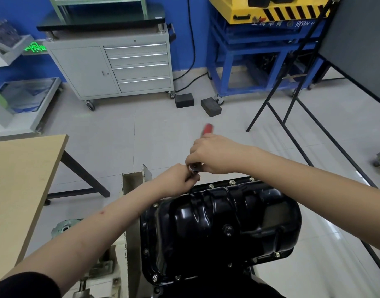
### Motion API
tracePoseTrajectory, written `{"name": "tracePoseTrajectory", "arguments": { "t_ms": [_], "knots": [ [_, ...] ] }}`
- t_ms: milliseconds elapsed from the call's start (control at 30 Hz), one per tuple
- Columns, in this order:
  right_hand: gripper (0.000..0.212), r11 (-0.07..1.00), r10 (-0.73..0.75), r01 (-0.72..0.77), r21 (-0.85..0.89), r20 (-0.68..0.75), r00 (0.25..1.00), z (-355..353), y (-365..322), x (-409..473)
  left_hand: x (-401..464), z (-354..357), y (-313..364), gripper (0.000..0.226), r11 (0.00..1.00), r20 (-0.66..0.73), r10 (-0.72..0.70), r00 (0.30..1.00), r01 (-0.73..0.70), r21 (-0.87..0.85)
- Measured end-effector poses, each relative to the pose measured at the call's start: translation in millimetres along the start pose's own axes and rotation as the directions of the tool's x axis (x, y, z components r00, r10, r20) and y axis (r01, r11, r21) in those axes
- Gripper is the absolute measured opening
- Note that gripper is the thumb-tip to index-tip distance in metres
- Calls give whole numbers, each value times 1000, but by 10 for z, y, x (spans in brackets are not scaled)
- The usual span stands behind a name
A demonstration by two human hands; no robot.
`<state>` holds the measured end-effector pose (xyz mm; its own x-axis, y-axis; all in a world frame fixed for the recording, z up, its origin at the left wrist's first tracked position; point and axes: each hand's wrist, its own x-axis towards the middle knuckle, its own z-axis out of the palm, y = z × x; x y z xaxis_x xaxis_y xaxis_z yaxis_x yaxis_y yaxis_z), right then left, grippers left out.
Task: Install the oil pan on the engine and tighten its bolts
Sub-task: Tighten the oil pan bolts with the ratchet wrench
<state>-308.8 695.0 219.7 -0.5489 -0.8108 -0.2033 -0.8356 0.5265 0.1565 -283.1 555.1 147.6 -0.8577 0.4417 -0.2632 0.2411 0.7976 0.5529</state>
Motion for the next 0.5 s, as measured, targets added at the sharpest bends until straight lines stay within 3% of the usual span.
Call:
{"name": "tracePoseTrajectory", "arguments": {
  "t_ms": [167, 300, 400, 500],
  "knots": [
    [22, 999, 21, -22, -32, -12, 1000, -4, -9, 11, -2, 5, -17, 35, 1000, 0, -22, 1000, 22, -4],
    [45, 990, 130, -131, 43, 17, 991, 0, -47, -15, -23, -10, 1, 40, 999, -45, -53, 998, 53, 7],
    [33, 987, 129, -130, 98, 20, 991, 22, -54, -16, -43, -23, 4, 32, 999, -23, -31, 999, 31, 11],
    [19, 997, 28, -29, 67, 6, 1000, 21, -27, -12, -45, -25, -4, 34, 1000, 20, -24, 1000, 24, -11]
  ]
}}
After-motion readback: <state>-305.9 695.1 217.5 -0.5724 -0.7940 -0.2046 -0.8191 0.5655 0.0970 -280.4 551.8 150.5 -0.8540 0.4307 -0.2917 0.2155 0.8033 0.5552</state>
